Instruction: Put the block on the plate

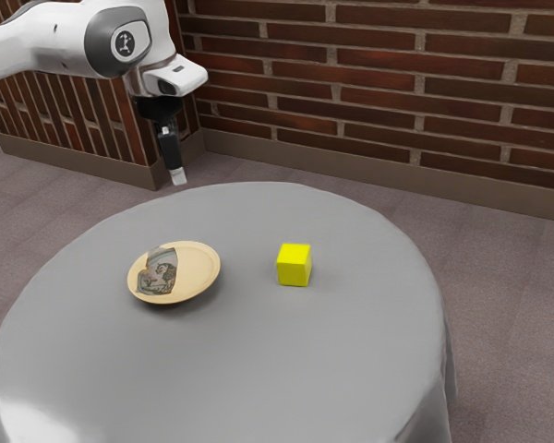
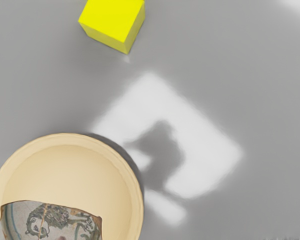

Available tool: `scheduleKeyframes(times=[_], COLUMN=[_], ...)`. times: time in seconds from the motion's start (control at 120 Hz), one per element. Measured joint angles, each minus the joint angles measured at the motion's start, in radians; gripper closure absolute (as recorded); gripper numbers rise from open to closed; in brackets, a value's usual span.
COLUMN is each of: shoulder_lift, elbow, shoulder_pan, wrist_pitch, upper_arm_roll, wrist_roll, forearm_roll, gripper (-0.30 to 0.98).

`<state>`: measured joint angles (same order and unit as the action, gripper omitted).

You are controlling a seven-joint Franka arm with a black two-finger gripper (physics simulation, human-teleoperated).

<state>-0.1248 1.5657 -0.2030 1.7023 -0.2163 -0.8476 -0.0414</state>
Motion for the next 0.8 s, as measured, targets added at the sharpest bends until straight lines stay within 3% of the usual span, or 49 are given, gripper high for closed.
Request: scheduleKeyframes(times=[0.433,0.667,0.8], shoulder_lift=[-0.052,-0.325,-0.411], elbow=[-0.010,-0.275,-0.319], shoulder_pan=[-0.024,-0.035,-0.036], wrist_pitch=[0.002,0.012,0.067], upper_arm_roll=[-0.004,0.002,0.020], wrist_roll=[-0.055,-0.115,-0.183], forearm_roll=[-0.001,-0.020,-0.027], gripper=[0.00,0.00,0.00])
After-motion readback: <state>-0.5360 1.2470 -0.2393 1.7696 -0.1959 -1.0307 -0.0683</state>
